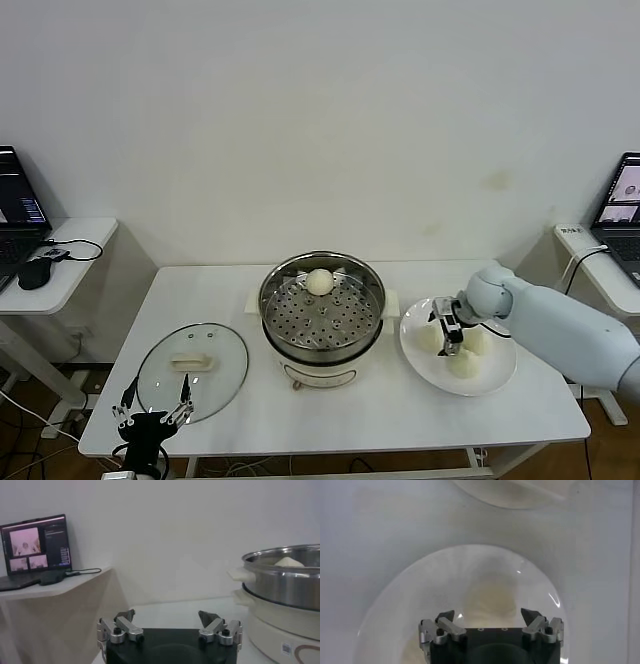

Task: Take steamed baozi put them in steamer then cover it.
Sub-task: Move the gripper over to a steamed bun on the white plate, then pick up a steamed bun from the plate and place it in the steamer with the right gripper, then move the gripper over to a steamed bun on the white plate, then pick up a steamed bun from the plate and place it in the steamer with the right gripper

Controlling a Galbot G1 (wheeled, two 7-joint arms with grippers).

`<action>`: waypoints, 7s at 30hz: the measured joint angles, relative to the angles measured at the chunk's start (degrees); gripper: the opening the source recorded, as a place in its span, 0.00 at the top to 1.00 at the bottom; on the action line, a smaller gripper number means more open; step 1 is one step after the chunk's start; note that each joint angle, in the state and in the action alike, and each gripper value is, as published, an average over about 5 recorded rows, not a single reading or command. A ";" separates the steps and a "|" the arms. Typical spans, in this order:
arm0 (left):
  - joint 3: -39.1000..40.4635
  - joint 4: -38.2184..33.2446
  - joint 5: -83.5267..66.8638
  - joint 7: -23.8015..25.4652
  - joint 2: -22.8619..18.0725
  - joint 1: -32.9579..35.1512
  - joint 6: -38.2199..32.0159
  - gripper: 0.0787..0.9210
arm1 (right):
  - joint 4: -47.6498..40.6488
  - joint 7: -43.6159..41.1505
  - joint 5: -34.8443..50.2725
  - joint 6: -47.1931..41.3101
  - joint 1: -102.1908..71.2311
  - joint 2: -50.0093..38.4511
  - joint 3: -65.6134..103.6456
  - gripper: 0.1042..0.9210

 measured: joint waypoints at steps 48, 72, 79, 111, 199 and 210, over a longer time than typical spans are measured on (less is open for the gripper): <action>-0.07 -1.59 -0.40 -0.24 0.28 -1.29 0.14 0.12 | 16.84 4.74 31.97 -15.49 33.98 7.53 -16.83 0.35; -1.21 -2.10 -1.51 -0.34 -0.52 -2.65 0.03 0.12 | 4.02 14.08 37.04 -24.70 26.18 29.23 -21.05 0.35; -0.99 -1.93 -1.60 -0.35 -0.60 -3.03 0.03 0.12 | 3.13 14.48 37.11 -25.73 25.34 30.05 -21.33 0.30; 0.71 -3.90 -0.67 0.11 0.55 -2.74 1.01 0.12 | 26.59 -8.07 20.01 -7.57 39.06 -11.95 -26.59 0.12; -0.46 -2.80 0.25 -0.06 0.05 -1.79 1.02 0.12 | 17.93 -8.55 13.70 -5.22 23.99 -10.29 -7.93 0.38; -1.41 -2.92 0.23 -0.24 -0.23 -1.85 0.81 0.12 | 21.88 -4.70 21.85 -4.29 33.23 -0.46 -14.97 0.37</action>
